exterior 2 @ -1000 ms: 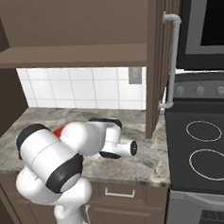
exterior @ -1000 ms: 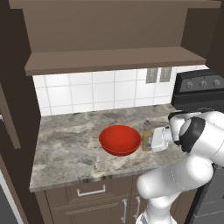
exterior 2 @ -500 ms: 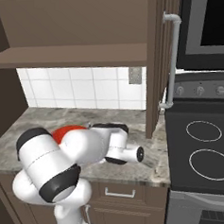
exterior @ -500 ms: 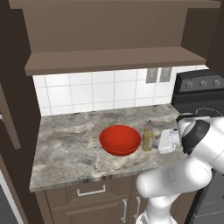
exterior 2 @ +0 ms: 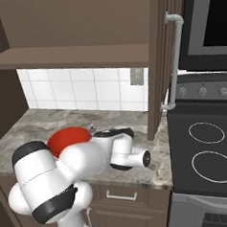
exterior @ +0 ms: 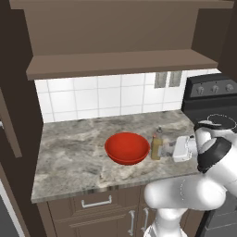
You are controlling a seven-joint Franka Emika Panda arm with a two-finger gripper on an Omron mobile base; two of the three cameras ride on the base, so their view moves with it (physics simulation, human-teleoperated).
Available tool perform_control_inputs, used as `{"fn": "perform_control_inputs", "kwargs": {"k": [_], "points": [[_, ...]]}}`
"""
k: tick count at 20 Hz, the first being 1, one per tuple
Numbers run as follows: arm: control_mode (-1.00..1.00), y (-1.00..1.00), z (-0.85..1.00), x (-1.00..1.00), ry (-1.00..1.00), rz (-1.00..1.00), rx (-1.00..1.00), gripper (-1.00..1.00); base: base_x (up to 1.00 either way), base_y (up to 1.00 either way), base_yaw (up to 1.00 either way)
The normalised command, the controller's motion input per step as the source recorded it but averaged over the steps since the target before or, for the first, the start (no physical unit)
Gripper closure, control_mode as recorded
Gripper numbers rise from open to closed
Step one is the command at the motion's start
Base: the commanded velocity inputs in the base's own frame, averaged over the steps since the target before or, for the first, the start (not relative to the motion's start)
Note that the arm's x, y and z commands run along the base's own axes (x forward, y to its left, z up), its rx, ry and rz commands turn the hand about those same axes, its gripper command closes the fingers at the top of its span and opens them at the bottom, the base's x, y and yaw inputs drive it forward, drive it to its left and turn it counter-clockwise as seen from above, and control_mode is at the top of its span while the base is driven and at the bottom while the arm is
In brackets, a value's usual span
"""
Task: Retrieve the bottle and the shaker from the cabinet and place them next to the mixing bowl on the counter. Then add garlic from the fridge to the mixing bowl.
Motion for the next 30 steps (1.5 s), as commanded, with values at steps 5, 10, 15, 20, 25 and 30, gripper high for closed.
{"fn": "perform_control_inputs", "kwargs": {"k": [5,10,15,20,25,30], "points": [[-1.0,0.0,0.86,-0.15,0.0,-0.02,0.0,-1.0,0.0,0.0,0.0],[-1.0,0.0,0.78,-0.33,0.0,-0.03,0.0,-1.0,0.0,0.0,0.0],[-1.0,0.13,0.56,-0.31,0.0,-0.04,0.0,-1.0,0.0,0.0,0.0],[-1.0,0.45,0.08,-0.26,0.01,-0.11,0.0,-1.0,0.0,0.0,0.0],[-1.0,0.77,0.43,-0.02,0.08,-0.2,-0.07,-1.0,0.0,0.0,0.0],[-1.0,0.56,0.82,-0.06,0.1,-0.23,-0.11,-1.0,0.0,0.0,0.0]]}}
